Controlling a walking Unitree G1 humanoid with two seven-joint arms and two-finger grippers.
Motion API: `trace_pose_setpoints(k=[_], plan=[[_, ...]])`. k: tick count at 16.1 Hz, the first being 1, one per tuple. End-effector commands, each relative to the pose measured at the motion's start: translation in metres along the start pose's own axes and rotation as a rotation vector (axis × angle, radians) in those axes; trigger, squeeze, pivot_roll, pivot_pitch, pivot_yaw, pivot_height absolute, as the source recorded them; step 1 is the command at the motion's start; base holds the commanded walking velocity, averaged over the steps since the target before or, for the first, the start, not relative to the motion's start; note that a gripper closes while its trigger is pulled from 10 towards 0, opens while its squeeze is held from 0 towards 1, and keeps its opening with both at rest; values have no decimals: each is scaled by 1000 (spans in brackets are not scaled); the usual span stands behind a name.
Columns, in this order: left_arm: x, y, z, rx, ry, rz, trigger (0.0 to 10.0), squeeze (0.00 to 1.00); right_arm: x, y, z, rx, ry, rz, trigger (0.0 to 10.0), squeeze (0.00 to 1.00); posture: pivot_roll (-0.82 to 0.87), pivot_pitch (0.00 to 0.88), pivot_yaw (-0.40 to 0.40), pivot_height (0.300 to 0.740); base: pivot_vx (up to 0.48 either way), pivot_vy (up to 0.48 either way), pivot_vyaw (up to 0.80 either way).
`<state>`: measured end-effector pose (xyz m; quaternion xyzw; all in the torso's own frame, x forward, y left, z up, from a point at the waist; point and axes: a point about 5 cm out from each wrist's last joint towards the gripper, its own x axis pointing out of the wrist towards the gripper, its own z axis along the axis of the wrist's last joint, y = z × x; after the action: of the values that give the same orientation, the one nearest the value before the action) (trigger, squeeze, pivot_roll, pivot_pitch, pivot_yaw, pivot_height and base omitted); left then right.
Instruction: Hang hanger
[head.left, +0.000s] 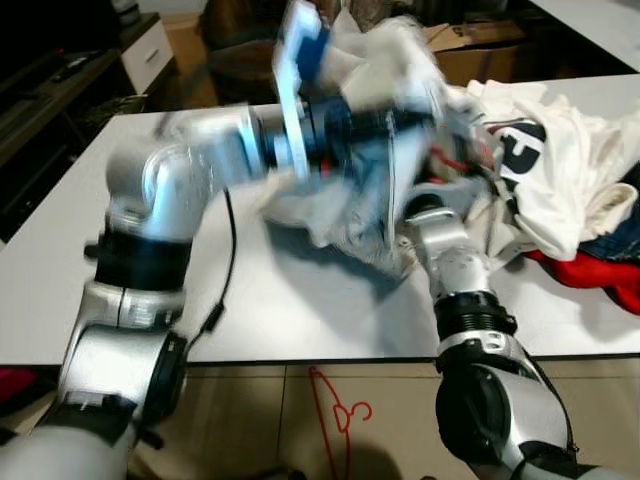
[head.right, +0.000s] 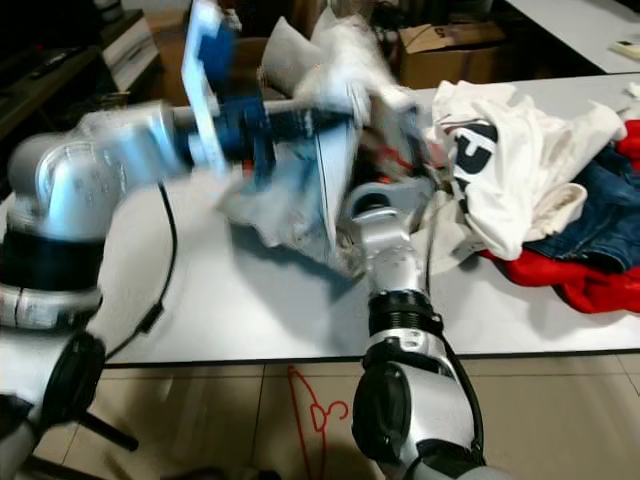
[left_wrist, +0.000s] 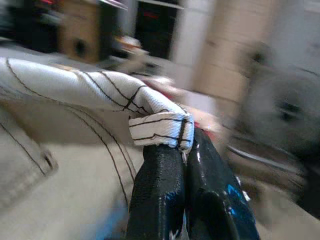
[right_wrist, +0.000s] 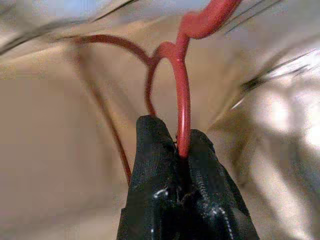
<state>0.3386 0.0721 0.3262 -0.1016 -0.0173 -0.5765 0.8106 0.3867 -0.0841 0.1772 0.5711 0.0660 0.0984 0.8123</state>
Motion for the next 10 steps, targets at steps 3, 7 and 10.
trace_pose_setpoints(k=[3, 7, 10], plan=[[-10, 21, 51, 96, -186, 198, 0, 0, -11, 9, -66, -45, 264, 43, 10000, 0, -14, 0, 139, 740, 0, 0, 0], [-28, 43, 104, 136, -393, 428, 0, 0, -31, -21, -66, -76, 355, -74, 10000, 0, -32, 0, 139, 740, 0, 0, 0], [-59, 67, 117, 220, -410, 672, 0, 0, -50, -22, -50, -89, 367, -66, 10000, 0, -45, 0, 142, 740, 0, 0, 0]])
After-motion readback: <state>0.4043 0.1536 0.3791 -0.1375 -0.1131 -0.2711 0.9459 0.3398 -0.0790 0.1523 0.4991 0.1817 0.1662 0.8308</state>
